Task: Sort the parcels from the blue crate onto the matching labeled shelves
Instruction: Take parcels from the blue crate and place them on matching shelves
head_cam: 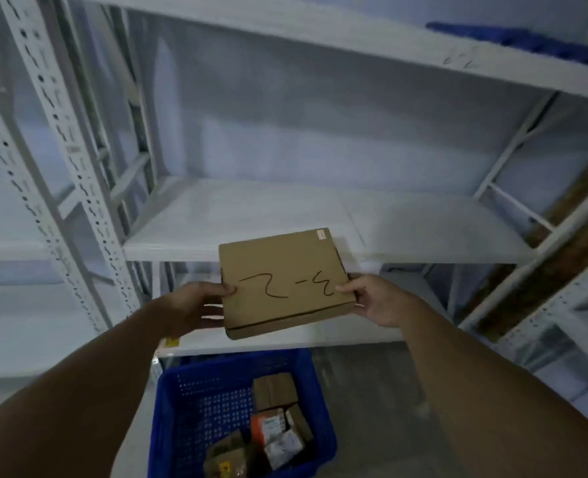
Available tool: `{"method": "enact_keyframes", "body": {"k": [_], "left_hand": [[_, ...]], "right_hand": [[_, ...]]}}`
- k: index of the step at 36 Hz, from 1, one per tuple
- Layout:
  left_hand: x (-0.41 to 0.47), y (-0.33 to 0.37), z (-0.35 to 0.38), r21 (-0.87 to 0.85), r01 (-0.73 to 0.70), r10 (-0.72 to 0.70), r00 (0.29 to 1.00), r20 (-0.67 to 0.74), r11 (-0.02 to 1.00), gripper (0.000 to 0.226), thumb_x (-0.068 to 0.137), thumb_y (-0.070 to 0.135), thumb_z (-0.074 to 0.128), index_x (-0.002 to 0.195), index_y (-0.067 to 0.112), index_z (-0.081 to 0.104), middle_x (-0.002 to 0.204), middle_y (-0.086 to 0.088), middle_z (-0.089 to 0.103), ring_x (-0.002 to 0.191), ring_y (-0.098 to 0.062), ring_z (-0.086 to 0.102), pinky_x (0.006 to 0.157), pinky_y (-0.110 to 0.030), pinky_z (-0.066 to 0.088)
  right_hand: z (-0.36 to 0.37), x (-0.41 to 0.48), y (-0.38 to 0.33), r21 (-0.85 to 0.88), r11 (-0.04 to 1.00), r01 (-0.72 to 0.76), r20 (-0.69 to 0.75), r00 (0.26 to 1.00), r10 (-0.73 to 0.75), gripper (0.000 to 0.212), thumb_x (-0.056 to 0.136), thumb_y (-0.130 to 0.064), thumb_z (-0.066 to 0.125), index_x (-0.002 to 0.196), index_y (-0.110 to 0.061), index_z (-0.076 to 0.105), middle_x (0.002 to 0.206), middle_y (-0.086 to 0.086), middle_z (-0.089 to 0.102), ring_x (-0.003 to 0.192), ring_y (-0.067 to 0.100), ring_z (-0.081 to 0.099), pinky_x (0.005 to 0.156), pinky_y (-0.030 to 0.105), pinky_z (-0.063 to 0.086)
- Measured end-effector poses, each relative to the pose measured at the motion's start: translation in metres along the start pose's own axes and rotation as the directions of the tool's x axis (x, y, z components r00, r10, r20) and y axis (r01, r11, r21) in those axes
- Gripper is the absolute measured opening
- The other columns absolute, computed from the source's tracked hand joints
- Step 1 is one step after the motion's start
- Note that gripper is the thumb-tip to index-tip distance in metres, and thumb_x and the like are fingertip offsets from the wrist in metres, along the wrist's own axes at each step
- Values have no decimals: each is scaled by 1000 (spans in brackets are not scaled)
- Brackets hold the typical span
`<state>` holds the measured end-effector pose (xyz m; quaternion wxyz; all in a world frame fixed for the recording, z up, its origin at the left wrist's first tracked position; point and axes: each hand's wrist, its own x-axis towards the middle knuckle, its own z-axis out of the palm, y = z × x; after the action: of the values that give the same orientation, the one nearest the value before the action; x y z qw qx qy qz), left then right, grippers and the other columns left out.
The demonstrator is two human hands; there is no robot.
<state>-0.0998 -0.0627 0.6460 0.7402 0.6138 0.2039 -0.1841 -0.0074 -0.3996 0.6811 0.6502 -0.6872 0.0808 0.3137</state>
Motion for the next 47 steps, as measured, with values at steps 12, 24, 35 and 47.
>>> {"method": "enact_keyframes", "body": {"k": [12, 24, 35, 47], "left_hand": [[-96, 132, 244, -56, -268, 267, 875, 403, 962, 45, 82, 10, 70, 124, -5, 64, 118, -24, 72, 113, -41, 68, 85, -43, 63], [-242, 109, 512, -186, -249, 306, 645, 700, 951, 33, 90, 22, 70, 121, 13, 66, 125, -11, 71, 118, -29, 63, 107, -48, 45], [-363, 107, 634, -207, -469, 460, 527, 714, 859, 47, 87, 44, 77, 128, 25, 62, 118, 0, 71, 106, -21, 66, 77, -35, 51], [-443, 92, 712, -97, -592, 324, 290, 900, 800, 56, 73, 28, 88, 124, 19, 68, 124, -4, 72, 113, -26, 68, 91, -52, 60]], "right_hand": [[-97, -251, -84, 281, 803, 526, -505, 792, -343, 52, 79, -34, 87, 124, -12, 74, 118, 11, 75, 118, 31, 65, 99, 47, 56], [-174, -520, -71, -155, 782, 604, -734, 459, -501, 42, 85, -20, 82, 123, -27, 67, 107, -5, 79, 102, 20, 73, 73, 34, 59], [-226, -736, 5, -314, 820, 478, -855, 234, -463, 45, 75, -18, 89, 110, -24, 60, 112, 6, 74, 97, 21, 74, 80, 35, 62], [-227, -895, 38, -472, 857, 208, -875, 11, -484, 45, 72, -30, 92, 114, -23, 76, 109, 2, 76, 97, 23, 74, 89, 38, 61]]}}
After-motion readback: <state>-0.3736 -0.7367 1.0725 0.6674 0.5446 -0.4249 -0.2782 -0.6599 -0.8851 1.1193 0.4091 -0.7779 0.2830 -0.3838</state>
